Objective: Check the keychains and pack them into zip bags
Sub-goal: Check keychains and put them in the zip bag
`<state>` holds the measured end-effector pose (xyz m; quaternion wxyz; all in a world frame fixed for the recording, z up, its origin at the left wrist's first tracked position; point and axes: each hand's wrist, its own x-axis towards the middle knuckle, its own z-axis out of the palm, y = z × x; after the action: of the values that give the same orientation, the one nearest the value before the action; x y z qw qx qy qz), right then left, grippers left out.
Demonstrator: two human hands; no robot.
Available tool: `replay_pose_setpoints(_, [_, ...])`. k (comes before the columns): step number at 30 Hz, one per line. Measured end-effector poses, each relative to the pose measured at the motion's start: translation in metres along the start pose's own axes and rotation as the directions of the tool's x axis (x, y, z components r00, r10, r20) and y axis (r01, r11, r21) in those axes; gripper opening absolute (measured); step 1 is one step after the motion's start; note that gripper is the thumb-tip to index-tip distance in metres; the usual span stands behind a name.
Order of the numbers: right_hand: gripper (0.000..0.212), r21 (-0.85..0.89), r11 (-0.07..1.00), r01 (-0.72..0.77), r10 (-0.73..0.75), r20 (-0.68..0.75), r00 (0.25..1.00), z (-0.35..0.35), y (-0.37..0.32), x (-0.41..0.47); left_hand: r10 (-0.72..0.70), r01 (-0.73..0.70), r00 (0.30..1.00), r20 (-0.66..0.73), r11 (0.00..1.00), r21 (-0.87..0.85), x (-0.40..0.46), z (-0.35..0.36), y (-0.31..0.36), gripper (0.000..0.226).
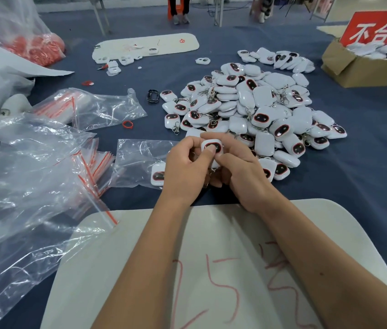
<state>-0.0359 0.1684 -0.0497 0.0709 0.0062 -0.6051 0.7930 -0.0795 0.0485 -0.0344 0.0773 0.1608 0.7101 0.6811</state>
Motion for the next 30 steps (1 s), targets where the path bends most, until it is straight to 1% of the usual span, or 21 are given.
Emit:
replay_pose_setpoints(3, [0.043,-0.016,1.000,-0.003,0.002,-0.017,1.000,0.0011,-0.0005,0.0008,-0.007,0.006,1.000,-0.013,1.000,-0.015,0.0017,-0.0008,-0.0019,0.017])
replay_pose_setpoints(9, [0.043,-0.003,1.000,-0.006,0.006,-0.030,1.000,0.0009,-0.0008,0.0015,-0.039,0.040,0.999,0.014,0.995,-0.093,0.0041,-0.0030,-0.0021,0.012])
replay_pose_setpoints(15, [0.043,-0.029,0.999,-0.028,0.027,-0.037,0.999,-0.0001,-0.0005,0.0006,-0.083,0.086,0.996,0.039,0.991,-0.103,0.0043,-0.0039,-0.0020,0.016])
replay_pose_setpoints(18, [0.039,-0.019,0.999,-0.028,0.027,-0.040,0.999,0.0006,-0.0018,0.0002,-0.099,0.104,0.994,0.047,0.988,-0.113,0.0061,-0.0070,-0.0024,0.016])
replay_pose_setpoints(20, [0.034,-0.053,0.999,-0.003,0.000,-0.052,0.999,0.0015,-0.0026,0.0002,-0.108,0.116,0.992,0.067,0.986,-0.120,0.0068,-0.0082,-0.0030,0.015])
replay_pose_setpoints(22, [0.029,-0.124,0.992,0.013,-0.023,-0.080,0.997,0.0012,-0.0023,-0.0002,-0.110,0.121,0.990,0.083,0.984,-0.134,0.0061,-0.0084,-0.0027,0.011])
replay_pose_setpoints(24, [0.029,-0.171,0.985,0.017,-0.035,-0.104,0.994,0.0022,-0.0027,0.0002,-0.095,0.104,0.993,0.075,0.986,-0.132,0.0054,-0.0085,-0.0020,0.011])
replay_pose_setpoints(30, [0.029,-0.200,0.980,0.017,-0.041,-0.111,0.993,0.0036,-0.0060,-0.0012,-0.087,0.094,0.995,0.051,0.983,-0.158,0.0053,-0.0063,-0.0033,0.013])
